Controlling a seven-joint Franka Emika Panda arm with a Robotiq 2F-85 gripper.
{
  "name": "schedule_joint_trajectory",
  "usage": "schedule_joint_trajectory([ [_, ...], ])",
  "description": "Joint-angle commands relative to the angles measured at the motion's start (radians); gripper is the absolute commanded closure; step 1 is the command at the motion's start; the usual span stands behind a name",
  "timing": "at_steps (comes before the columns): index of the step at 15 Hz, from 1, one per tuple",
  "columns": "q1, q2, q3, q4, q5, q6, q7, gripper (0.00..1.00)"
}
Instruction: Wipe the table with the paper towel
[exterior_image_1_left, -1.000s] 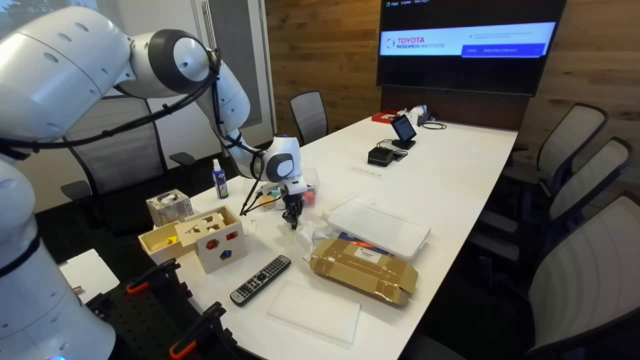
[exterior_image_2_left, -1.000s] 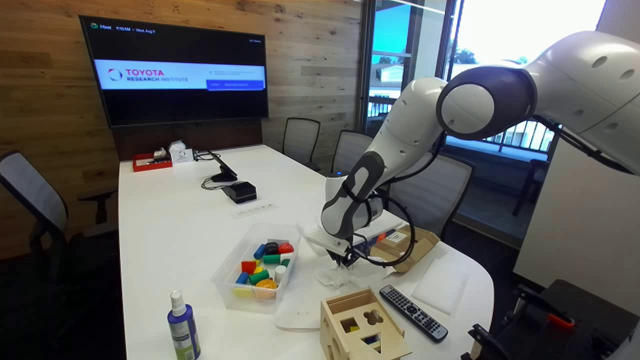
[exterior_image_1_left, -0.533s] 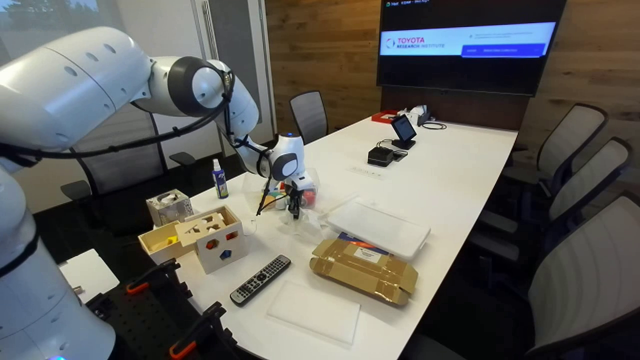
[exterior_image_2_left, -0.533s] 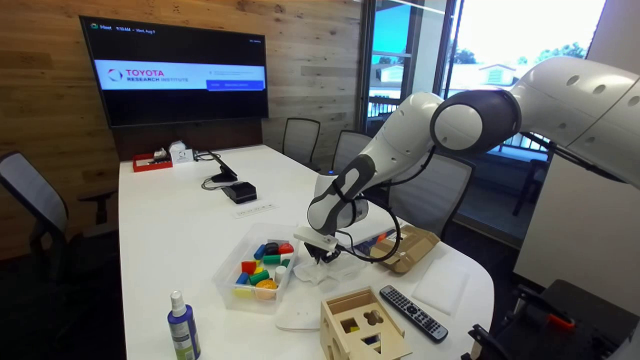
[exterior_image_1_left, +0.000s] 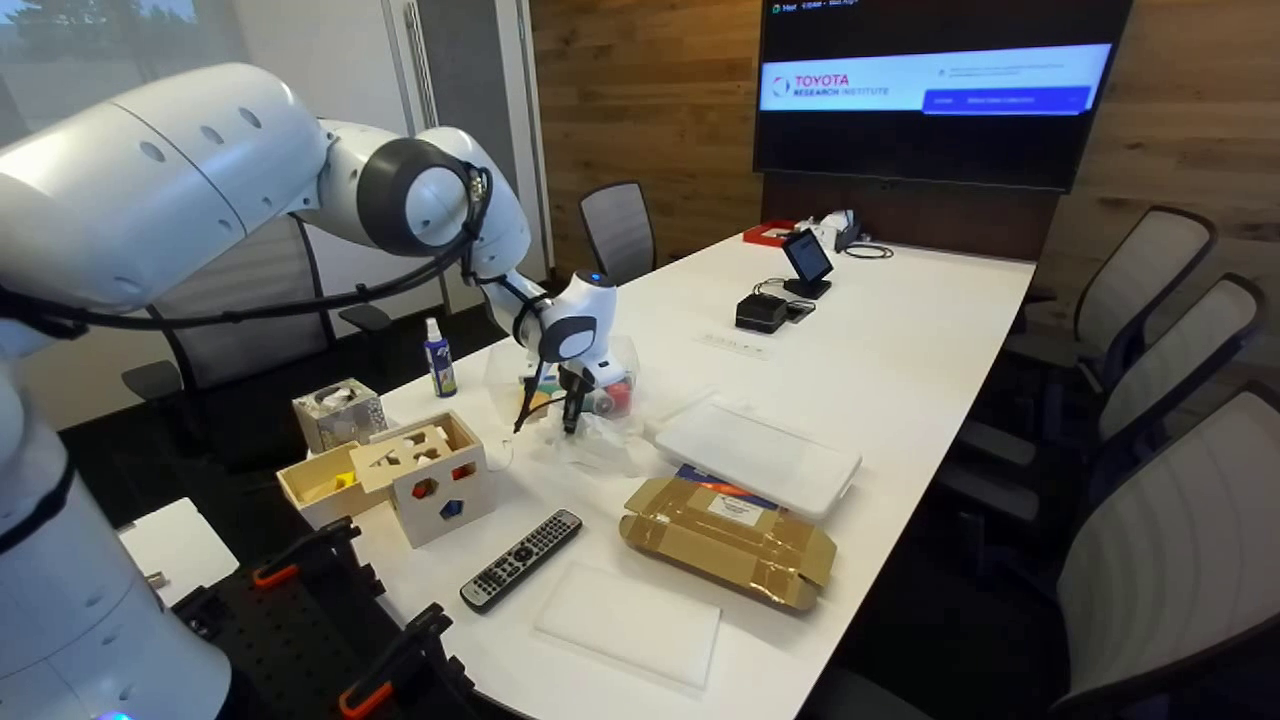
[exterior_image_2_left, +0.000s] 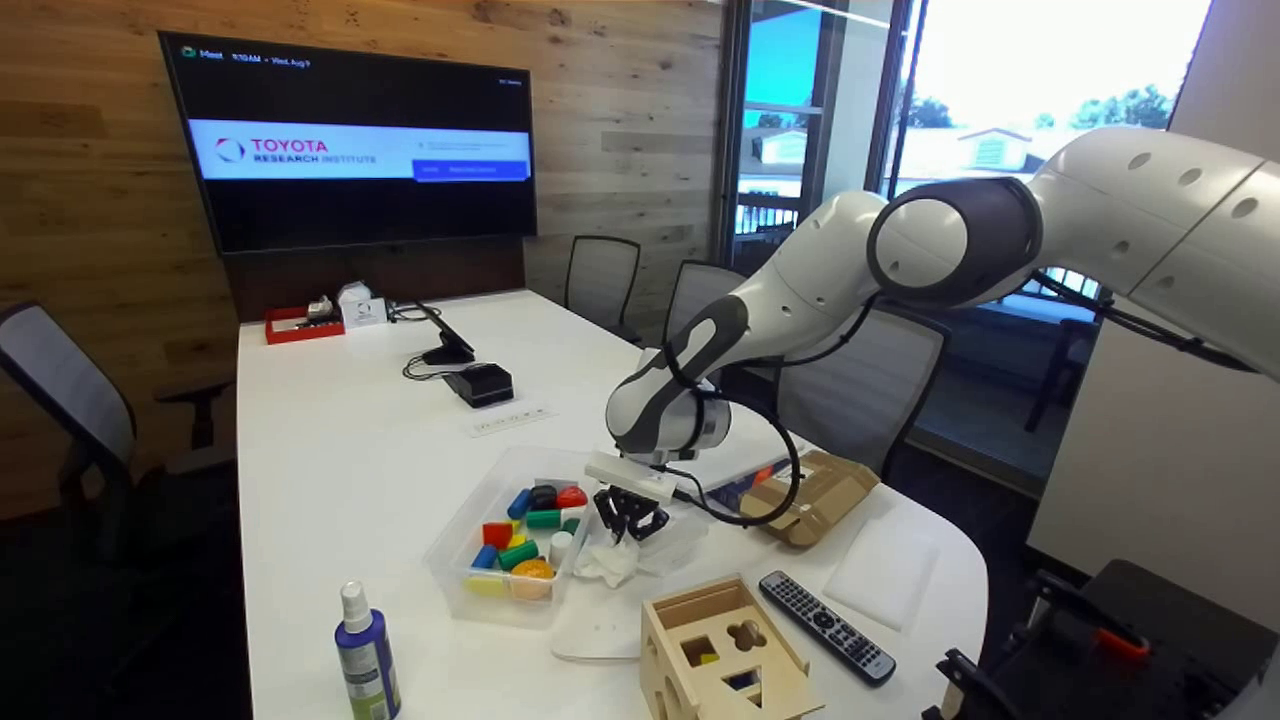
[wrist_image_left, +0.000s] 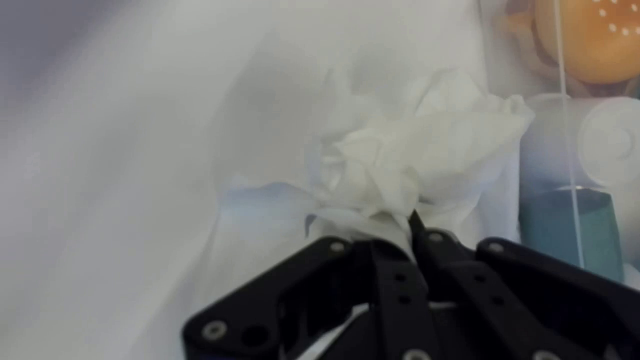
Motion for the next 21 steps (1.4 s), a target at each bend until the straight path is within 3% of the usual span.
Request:
schedule_joint_trajectory([
  [1,0.004,-0.034,0.007,-0.058,0.065,-0.062,-0.011,0.99],
  [13,0.035,-0.218,-0.06,-0.399,0.181,-0.017,0.224,0.99],
  [21,0.172,-0.241,-0.256,-0.434,0.05,0.05,0.467,0.99],
])
